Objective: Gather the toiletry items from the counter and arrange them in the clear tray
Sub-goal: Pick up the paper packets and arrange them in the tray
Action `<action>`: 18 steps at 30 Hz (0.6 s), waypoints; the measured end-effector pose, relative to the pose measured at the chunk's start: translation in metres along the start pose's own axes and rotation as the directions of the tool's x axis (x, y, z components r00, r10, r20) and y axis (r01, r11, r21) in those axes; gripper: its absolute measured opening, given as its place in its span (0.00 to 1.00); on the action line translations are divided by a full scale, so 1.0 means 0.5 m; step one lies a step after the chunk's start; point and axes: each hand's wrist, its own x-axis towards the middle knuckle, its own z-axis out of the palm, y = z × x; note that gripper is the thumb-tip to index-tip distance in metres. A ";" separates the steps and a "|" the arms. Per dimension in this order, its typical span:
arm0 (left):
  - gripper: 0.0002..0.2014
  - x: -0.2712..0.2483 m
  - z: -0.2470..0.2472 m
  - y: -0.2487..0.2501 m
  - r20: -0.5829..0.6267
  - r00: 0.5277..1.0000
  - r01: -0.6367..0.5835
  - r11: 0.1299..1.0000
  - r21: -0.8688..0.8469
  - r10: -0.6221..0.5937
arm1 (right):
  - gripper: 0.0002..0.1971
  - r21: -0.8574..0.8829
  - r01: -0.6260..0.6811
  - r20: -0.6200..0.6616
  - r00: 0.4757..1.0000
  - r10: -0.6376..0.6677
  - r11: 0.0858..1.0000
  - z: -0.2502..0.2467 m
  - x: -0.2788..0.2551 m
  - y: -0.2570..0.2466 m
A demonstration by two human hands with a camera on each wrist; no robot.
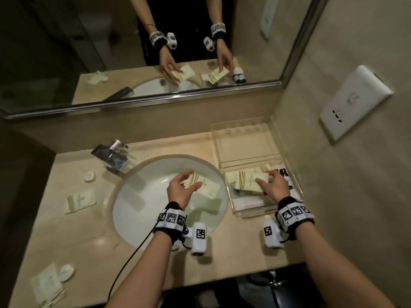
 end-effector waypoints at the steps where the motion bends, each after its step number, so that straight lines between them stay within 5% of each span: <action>1: 0.24 0.001 0.014 0.003 -0.005 1.000 0.016 1.000 0.002 -0.016 | 0.24 -0.014 -0.009 0.028 1.000 0.009 1.000 0.000 0.008 0.008; 5: 0.24 0.008 0.056 0.003 -0.050 0.991 0.120 0.989 -0.086 -0.124 | 0.24 -0.040 0.018 0.103 0.995 -0.014 0.999 0.016 0.021 0.020; 13: 0.18 0.010 0.105 0.004 -0.076 0.974 0.196 0.959 -0.203 -0.215 | 0.19 -0.156 0.113 0.018 0.994 -0.112 0.981 0.041 0.025 0.030; 18: 0.16 -0.001 0.122 0.022 0.022 0.965 0.255 0.908 -0.332 -0.263 | 0.23 -0.321 0.137 0.038 0.991 -0.132 0.937 0.035 0.028 0.042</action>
